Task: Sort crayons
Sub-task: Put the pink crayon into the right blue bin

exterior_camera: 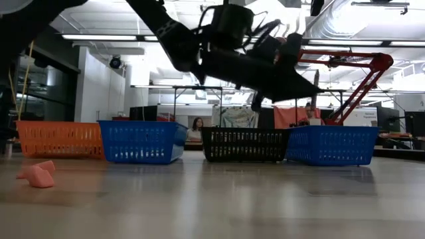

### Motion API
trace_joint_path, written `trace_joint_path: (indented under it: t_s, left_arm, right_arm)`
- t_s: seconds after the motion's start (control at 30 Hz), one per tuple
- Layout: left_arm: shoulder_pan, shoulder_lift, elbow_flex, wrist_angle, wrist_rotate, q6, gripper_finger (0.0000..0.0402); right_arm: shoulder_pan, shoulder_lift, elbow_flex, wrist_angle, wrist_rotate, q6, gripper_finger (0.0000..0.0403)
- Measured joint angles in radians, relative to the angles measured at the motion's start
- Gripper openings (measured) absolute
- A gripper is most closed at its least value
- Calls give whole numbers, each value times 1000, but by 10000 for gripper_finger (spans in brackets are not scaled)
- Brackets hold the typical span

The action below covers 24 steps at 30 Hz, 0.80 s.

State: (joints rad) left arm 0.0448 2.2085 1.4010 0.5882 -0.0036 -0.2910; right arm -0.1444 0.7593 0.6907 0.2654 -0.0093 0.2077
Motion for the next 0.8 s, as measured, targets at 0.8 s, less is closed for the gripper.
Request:
trace_joint_path:
  t_s: [0.8]
  left_arm:
    - [24,-189,3,-463,-6,146,165]
  right_arm:
    - [0,0,0,-13,38,57,0]
